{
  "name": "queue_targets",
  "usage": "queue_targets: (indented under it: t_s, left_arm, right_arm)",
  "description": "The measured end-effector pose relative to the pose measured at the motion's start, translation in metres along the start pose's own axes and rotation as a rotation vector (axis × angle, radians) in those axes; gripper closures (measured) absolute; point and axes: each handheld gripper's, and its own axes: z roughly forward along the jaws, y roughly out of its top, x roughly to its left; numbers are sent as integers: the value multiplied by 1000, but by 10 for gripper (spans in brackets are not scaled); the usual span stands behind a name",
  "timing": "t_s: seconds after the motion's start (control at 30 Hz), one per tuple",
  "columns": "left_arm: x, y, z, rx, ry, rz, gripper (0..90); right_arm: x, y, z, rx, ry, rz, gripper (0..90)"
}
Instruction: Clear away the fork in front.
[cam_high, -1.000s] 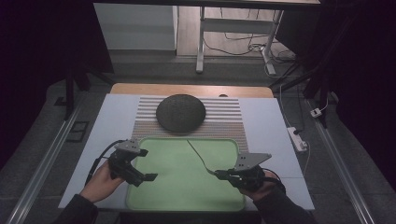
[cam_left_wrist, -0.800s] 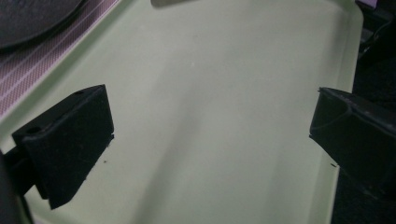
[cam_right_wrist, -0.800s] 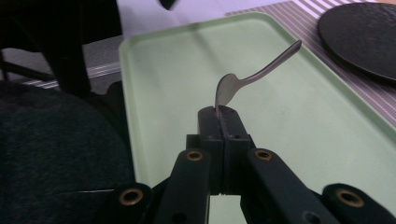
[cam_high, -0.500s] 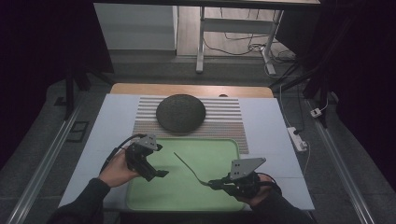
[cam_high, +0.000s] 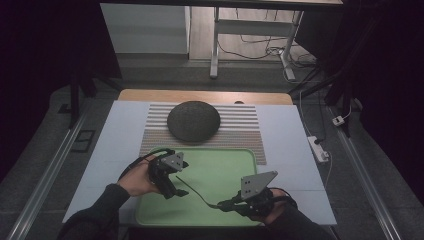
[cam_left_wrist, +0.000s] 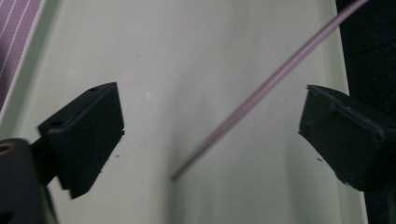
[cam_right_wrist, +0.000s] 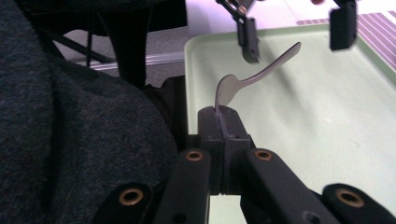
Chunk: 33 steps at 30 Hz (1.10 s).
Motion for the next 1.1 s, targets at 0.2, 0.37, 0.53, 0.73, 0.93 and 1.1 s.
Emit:
queue_targets:
  t_s: [0.2, 0.37, 0.53, 0.73, 0.93, 1.1]
  left_arm:
    - [-5, 5, 4, 29, -52, 94, 235]
    - [-7, 7, 5, 46, -66, 161, 454]
    - [-10, 8, 3, 68, -76, 225, 566]
    - [-13, 7, 1, 73, -83, 277, 667]
    - [-16, 7, 1, 69, -72, 340, 751]
    - [-18, 6, 1, 65, -57, 393, 784]
  right_arm:
    - [1, 1, 2, 9, 23, -12, 899]
    - [1, 1, 1, 3, 37, -17, 899]
    - [2, 1, 2, 11, 48, -24, 899]
    - [2, 1, 2, 12, 55, -26, 899]
    - [1, 2, 1, 18, 55, -32, 899]
    - [0, 1, 2, 7, 60, -22, 897]
